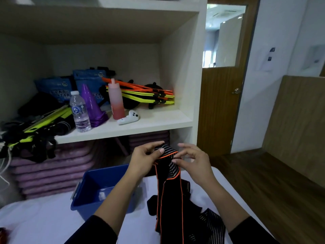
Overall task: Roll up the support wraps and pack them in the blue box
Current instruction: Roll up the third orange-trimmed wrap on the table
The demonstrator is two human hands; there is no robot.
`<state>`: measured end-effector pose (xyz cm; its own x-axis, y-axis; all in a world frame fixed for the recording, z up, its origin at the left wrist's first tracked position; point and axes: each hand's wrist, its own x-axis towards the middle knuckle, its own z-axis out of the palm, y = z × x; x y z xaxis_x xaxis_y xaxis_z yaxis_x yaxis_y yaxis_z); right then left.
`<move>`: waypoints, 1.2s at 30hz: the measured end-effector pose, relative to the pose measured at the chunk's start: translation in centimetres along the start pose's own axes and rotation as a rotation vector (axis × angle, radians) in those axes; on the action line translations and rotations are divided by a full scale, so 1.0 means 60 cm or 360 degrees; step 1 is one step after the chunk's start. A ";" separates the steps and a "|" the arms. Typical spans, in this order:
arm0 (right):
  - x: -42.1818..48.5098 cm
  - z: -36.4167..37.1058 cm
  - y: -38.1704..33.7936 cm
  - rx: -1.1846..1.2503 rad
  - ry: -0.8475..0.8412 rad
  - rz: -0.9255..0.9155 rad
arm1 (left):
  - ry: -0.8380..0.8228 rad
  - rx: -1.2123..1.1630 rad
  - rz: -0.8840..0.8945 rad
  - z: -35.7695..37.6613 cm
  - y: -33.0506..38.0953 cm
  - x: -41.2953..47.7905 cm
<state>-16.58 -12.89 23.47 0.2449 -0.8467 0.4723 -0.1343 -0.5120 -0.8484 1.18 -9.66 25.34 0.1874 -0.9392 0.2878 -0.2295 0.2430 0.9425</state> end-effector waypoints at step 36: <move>0.039 0.029 -0.043 0.0429 0.0003 -0.0012 | 0.0547 -0.0379 0.0165 0.022 -0.002 -0.026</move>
<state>-14.01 -13.29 26.33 0.2429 -0.8434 0.4793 0.1284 -0.4618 -0.8777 -0.34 -8.56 24.55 0.4915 -0.7812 0.3849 -0.0447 0.4188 0.9070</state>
